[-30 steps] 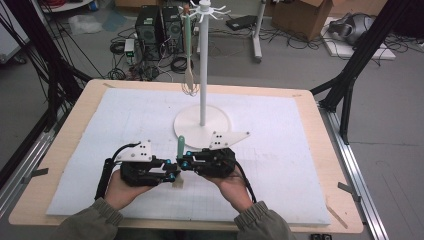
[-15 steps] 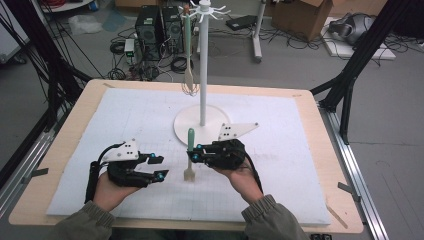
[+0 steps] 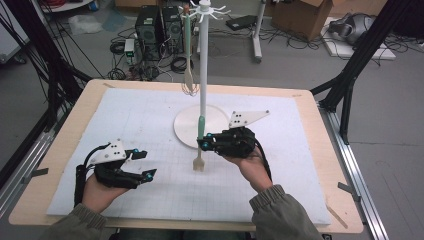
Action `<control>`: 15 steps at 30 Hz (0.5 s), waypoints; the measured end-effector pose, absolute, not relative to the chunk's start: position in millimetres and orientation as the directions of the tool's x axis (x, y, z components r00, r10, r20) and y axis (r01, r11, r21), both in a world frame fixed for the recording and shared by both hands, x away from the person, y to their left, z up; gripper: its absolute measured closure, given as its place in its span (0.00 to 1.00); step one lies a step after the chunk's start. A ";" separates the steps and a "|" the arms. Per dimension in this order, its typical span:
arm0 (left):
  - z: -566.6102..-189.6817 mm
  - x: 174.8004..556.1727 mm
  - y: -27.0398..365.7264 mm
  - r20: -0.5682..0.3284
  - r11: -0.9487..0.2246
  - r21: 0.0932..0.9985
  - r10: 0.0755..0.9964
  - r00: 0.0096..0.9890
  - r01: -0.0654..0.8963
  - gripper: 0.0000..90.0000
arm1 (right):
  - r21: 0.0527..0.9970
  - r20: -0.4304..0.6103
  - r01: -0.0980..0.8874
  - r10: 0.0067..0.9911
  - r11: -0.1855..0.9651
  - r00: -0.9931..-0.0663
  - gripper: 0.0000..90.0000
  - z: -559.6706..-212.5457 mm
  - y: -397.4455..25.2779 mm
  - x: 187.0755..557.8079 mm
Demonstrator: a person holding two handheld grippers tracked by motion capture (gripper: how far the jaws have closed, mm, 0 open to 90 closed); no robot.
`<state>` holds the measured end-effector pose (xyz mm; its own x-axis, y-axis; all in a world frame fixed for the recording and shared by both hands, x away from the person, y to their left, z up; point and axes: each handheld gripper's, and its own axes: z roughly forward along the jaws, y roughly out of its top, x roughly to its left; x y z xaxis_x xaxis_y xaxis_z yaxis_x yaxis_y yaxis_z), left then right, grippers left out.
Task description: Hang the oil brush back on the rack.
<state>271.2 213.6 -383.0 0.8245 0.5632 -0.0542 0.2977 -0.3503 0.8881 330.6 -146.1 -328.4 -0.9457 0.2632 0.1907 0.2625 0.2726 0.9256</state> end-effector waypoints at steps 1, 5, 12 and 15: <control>-384.2 271.8 215.5 -0.058 -0.347 0.888 0.569 0.820 0.303 0.32 | 0.925 0.191 0.264 0.265 0.273 -0.945 0.93 -327.9 -146.5 331.6; -386.8 273.2 223.1 -0.058 -0.344 0.885 0.590 0.805 0.315 0.30 | 0.923 0.189 0.265 0.272 0.279 -0.944 0.93 -325.4 -145.4 334.2; -389.2 273.9 230.6 -0.044 -0.351 0.879 0.616 0.787 0.324 0.25 | 0.923 0.171 0.254 0.283 0.290 -0.944 0.93 -316.5 -144.9 338.7; -389.5 274.7 233.2 -0.034 -0.353 0.877 0.631 0.775 0.326 0.21 | 0.924 0.167 0.250 0.282 0.290 -0.945 0.93 -312.4 -146.0 341.1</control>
<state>274.7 233.2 -389.5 0.7750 0.6310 -0.0343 0.3260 -0.3526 0.8772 341.1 -146.0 -312.4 -0.9446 0.2823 0.1674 0.2503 0.2900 0.9237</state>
